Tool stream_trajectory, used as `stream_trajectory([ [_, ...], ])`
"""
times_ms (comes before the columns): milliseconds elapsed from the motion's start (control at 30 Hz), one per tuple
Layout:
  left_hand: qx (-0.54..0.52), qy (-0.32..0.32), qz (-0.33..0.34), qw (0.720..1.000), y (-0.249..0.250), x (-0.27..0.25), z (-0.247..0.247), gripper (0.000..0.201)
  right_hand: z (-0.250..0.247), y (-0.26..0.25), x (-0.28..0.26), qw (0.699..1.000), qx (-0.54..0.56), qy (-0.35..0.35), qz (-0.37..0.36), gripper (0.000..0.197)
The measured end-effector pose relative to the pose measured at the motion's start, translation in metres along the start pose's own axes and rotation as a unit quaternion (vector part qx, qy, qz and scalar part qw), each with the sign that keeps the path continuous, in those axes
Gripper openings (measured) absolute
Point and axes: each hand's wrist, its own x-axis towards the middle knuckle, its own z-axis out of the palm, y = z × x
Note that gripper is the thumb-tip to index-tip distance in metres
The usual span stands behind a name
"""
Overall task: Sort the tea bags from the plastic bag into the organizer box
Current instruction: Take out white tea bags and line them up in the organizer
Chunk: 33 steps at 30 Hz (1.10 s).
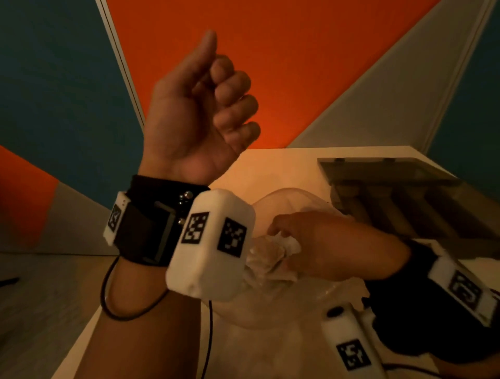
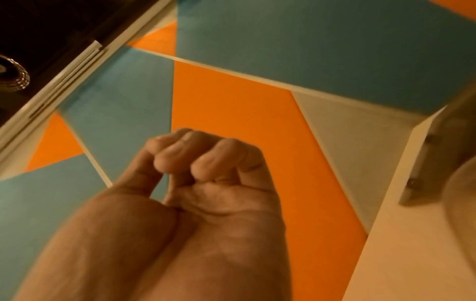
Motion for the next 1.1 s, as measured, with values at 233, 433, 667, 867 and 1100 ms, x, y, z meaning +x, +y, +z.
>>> stream_trajectory([
  [233, 0.258, -0.075, -0.188, 0.945, -0.041, -0.005, 0.016, 0.03, 0.006, -0.023, 0.007, 0.994, -0.051, -0.1, 0.005, 0.039],
  [433, 0.578, -0.063, -0.342, 0.738, -0.079, 0.002, 0.02, 0.032, 0.02, -0.001, 0.022, 0.994, 0.044, -0.1, -0.029, 0.037],
  [667, 0.714, -0.061, -0.368, 0.593, -0.084, 0.009, -0.009, 0.044, -0.01, 0.043, 0.021, 0.993, 0.114, 0.02, 0.032, 0.008],
  [867, 0.73, -0.055, -0.327, 0.597, -0.095, 0.01, -0.026, 0.071, -0.014, 0.053, 0.014, 0.964, 0.26, 0.0, 0.049, 0.01],
  [1100, 0.771, -0.033, -0.296, 0.563, -0.093, 0.015, -0.034, 0.018, -0.019, 0.063, 0.011, 0.954, 0.298, -0.022, 0.027, 0.015],
])
